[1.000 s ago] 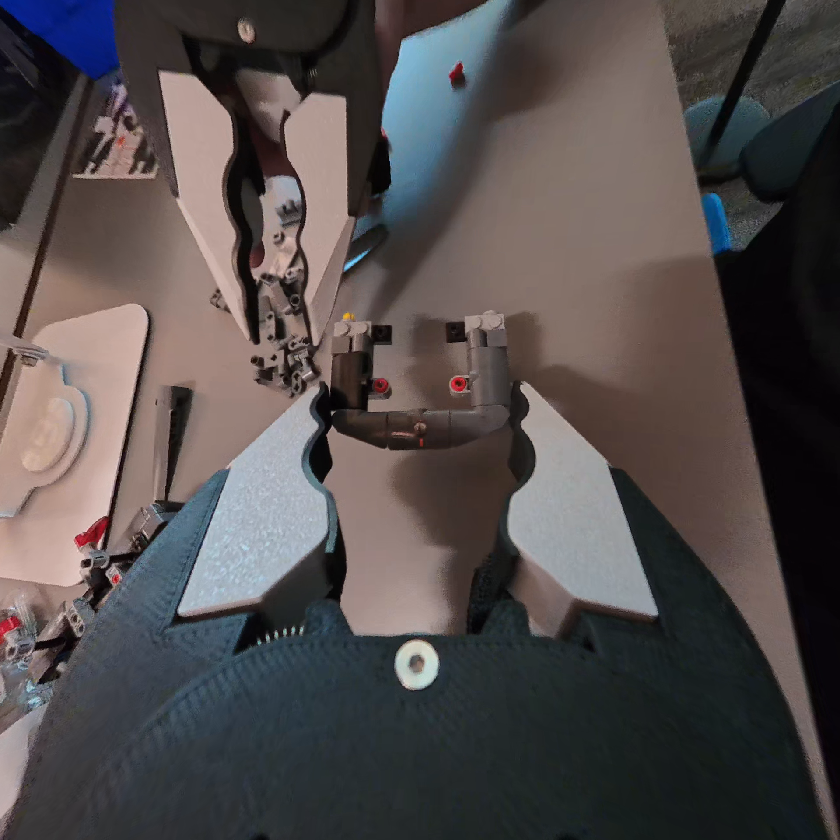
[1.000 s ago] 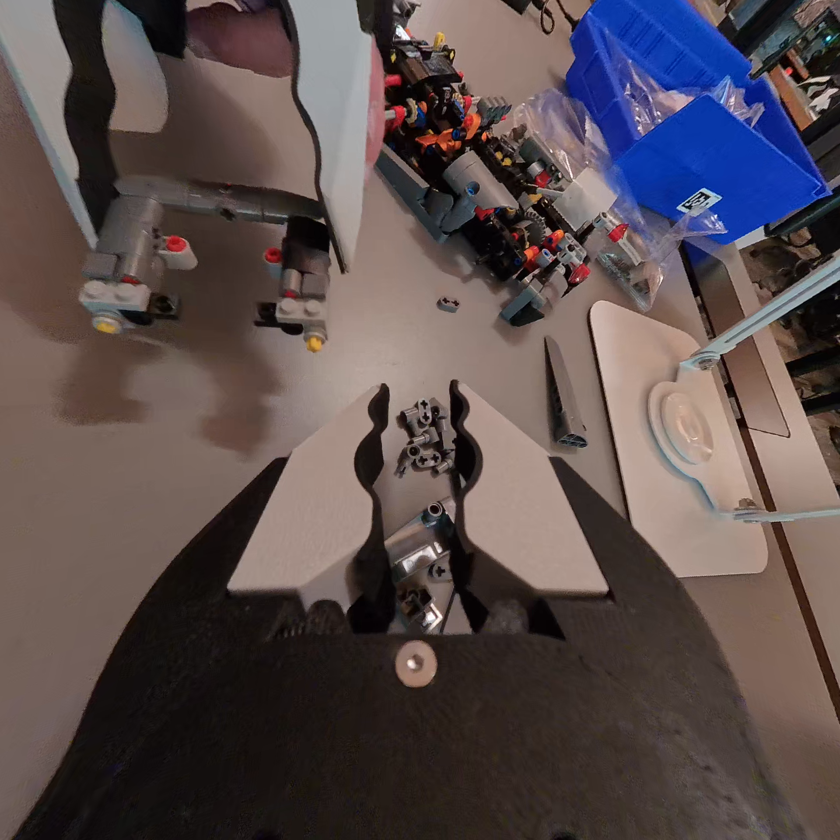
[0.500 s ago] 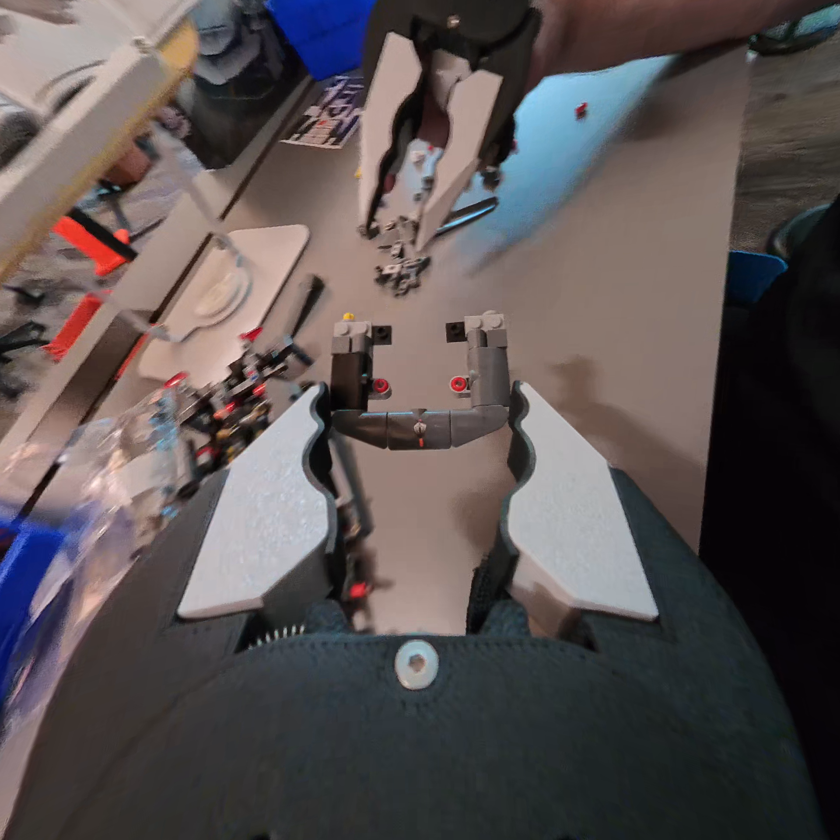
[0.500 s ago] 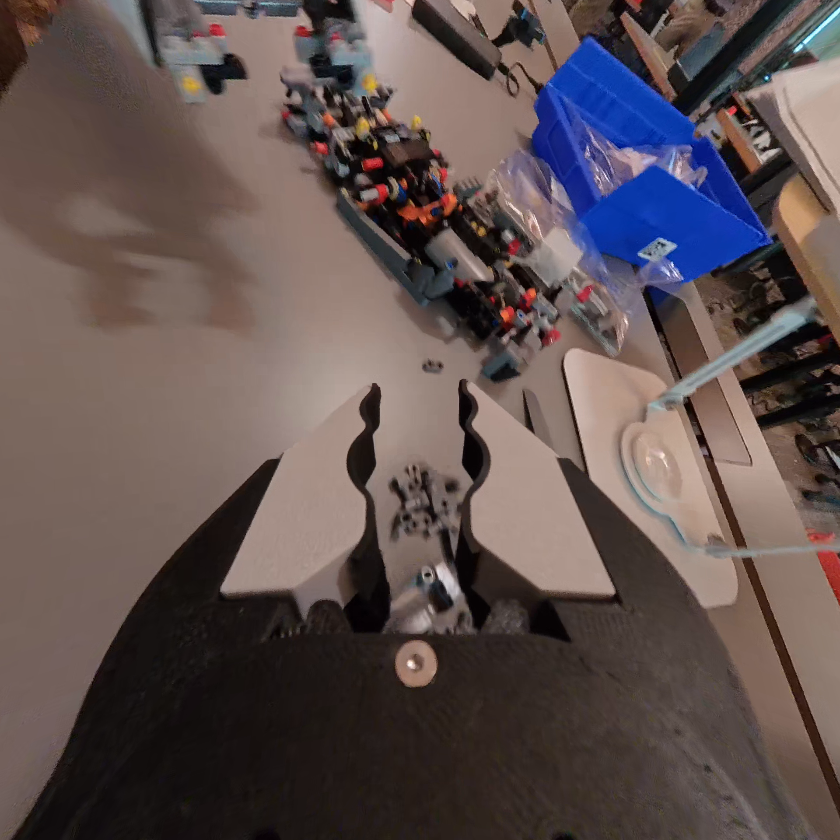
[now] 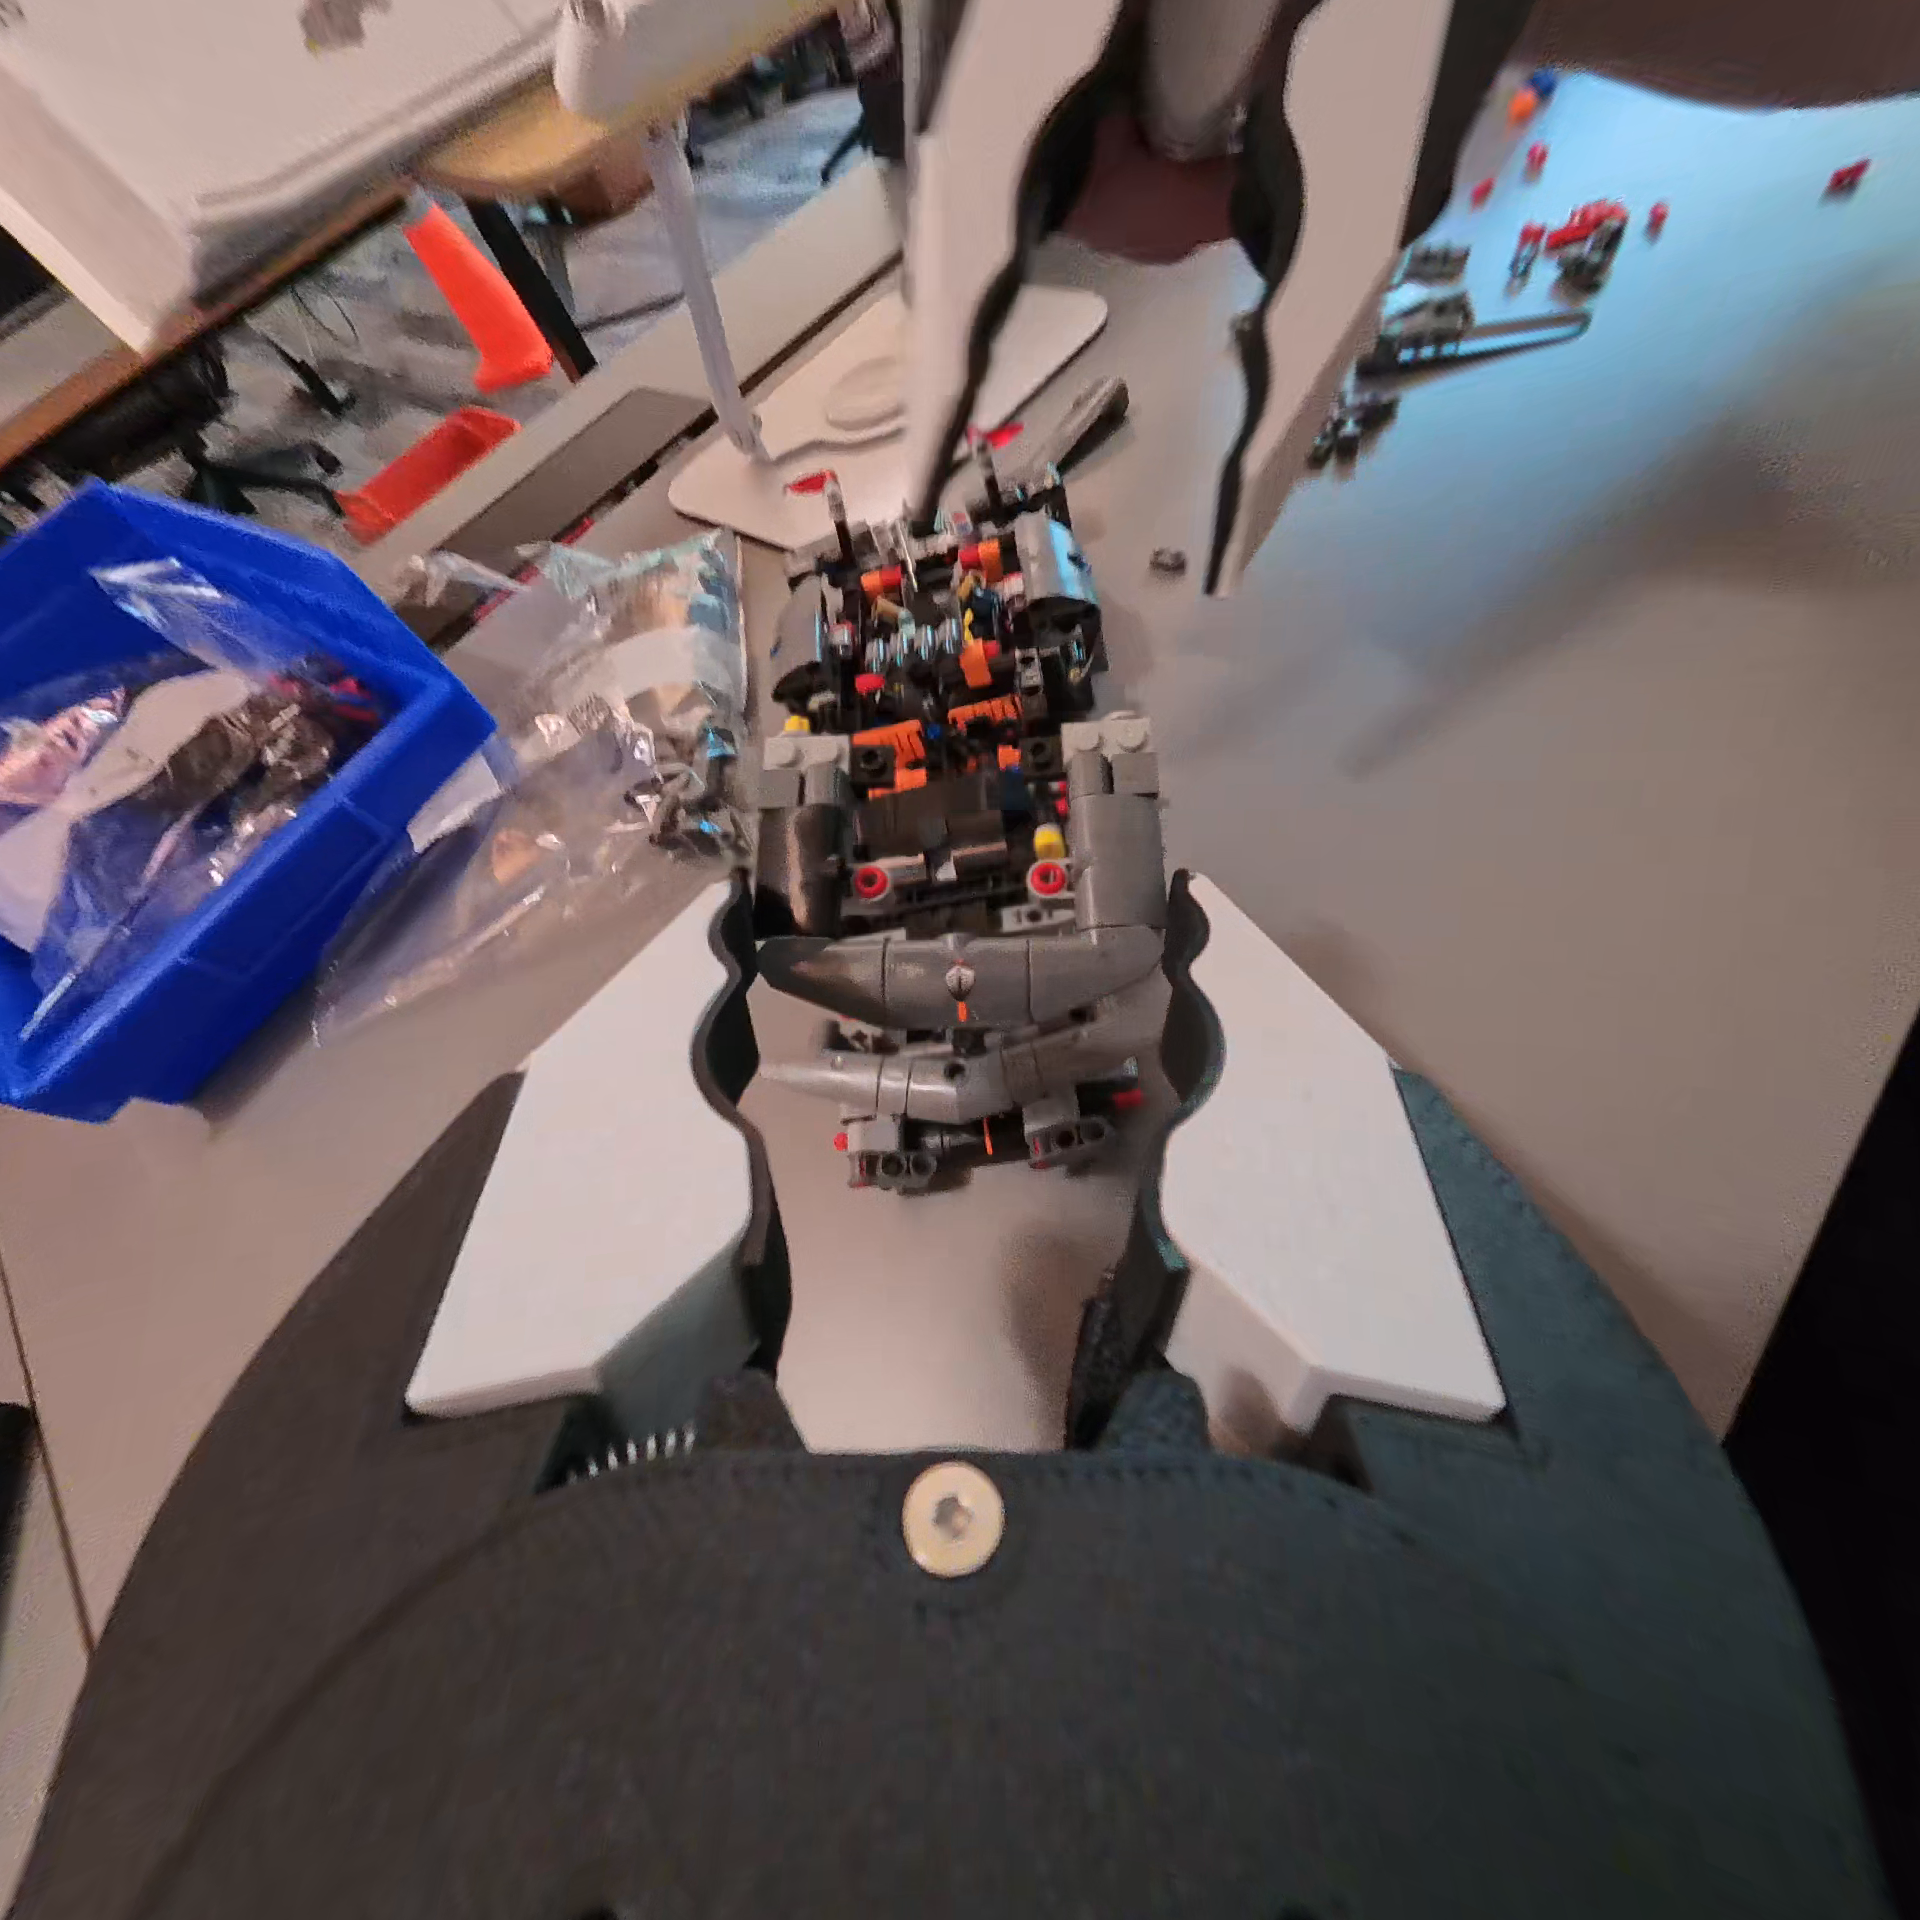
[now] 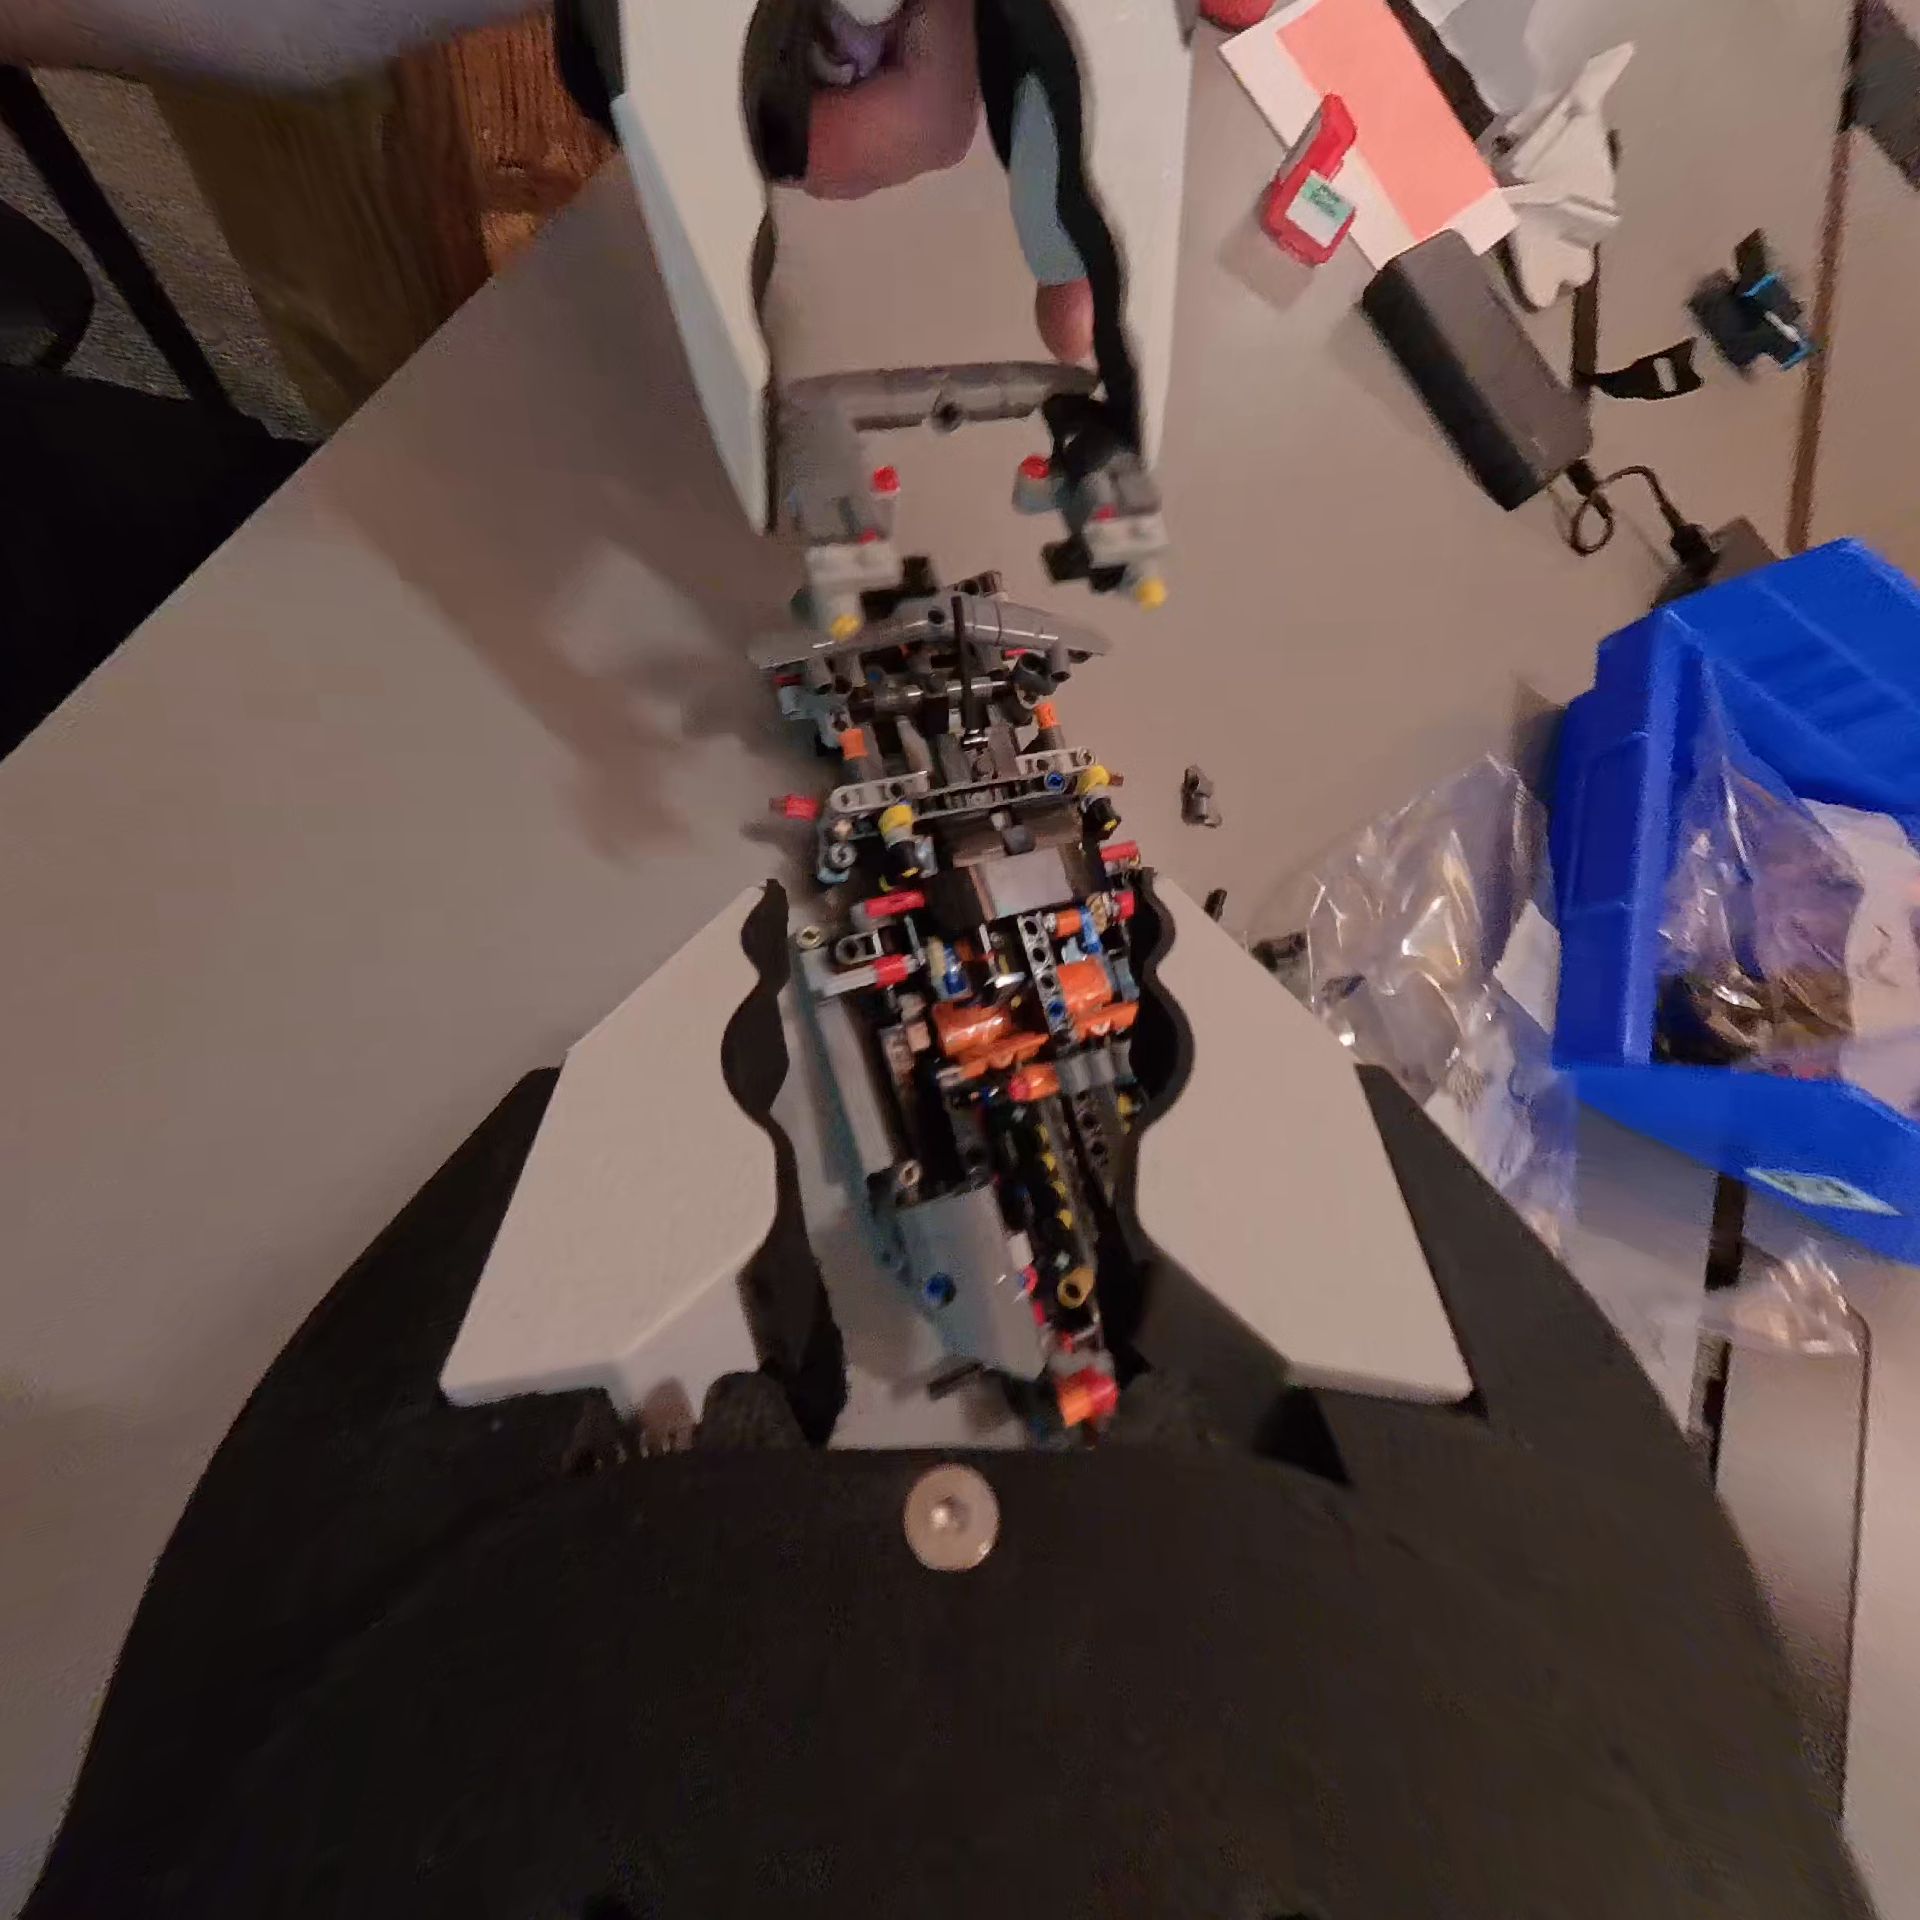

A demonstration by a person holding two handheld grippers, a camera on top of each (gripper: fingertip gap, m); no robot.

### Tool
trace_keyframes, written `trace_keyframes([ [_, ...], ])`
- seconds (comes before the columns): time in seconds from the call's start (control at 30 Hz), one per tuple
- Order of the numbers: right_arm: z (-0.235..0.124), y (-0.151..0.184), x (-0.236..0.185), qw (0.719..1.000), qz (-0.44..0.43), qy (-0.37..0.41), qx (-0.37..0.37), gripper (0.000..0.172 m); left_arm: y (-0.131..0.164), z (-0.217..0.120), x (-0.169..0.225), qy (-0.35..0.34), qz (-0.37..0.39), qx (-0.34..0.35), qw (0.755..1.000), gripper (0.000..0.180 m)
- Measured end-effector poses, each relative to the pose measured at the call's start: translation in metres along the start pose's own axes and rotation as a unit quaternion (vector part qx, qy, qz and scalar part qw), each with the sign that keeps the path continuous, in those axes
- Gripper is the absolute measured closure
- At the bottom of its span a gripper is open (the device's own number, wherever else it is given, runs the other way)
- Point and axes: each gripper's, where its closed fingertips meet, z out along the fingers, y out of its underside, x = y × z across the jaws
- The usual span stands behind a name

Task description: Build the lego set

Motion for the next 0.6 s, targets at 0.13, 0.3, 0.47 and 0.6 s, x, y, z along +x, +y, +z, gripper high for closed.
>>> trace_keyframes([
  [0.13, 0.029, 0.003, 0.011, 0.999, -0.009, -0.048, -0.018, 0.099, 0.018, 0.012, 0.0, 0.006, -0.016, -0.043, 0.999, 0.103],
  [0.3, 0.052, 0.009, 0.011, 0.995, -0.017, -0.094, -0.036, 0.092, 0.03, 0.024, -0.003, 0.007, -0.024, -0.081, 0.996, 0.103],
  [0.47, 0.062, 0.015, 0.012, 0.992, -0.022, -0.122, -0.038, 0.092, 0.035, 0.025, -0.001, 0.014, -0.025, -0.101, 0.994, 0.104],
  [0.6, 0.069, 0.017, 0.014, 0.99, -0.023, -0.135, -0.038, 0.096, 0.037, 0.02, -0.005, 0.006, -0.027, -0.105, 0.994, 0.104],
])
